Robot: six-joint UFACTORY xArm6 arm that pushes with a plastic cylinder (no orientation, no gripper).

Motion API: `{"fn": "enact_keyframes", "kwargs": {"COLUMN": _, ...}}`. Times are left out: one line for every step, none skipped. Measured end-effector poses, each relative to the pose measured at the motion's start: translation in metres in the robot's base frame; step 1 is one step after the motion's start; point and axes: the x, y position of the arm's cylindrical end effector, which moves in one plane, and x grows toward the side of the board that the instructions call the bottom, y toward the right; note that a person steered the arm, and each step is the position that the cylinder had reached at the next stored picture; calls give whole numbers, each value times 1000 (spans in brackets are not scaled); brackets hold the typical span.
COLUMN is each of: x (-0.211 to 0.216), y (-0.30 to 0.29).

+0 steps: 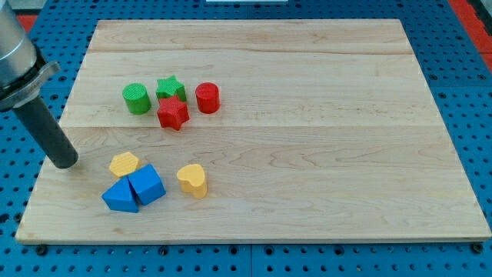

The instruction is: Slide blue triangle closer to yellow hexagon and blue cube

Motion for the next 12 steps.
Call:
{"fn": "enact_keyframes", "kwargs": {"x": 43, "y": 10}}
{"fn": "enact_keyframes", "kwargs": {"x": 70, "y": 24}}
{"fn": "enact_keyframes", "kwargs": {"x": 67, "y": 79}}
{"fn": "enact_keyframes", "kwargs": {"x": 55, "y": 126}}
{"fn": "enact_keyframes", "kwargs": {"x": 78, "y": 123}}
{"fn": "enact_keyframes", "kwargs": {"x": 92, "y": 139}}
{"fn": "enact_keyframes", "kwargs": {"x": 70, "y": 167}}
{"fn": "enact_keyframes", "kwargs": {"x": 45, "y": 167}}
{"fn": "enact_keyframes", "kwargs": {"x": 29, "y": 173}}
{"fn": "enact_keyframes", "kwargs": {"x": 33, "y": 174}}
{"fn": "enact_keyframes", "kwargs": {"x": 34, "y": 192}}
{"fn": "enact_keyframes", "kwargs": {"x": 33, "y": 207}}
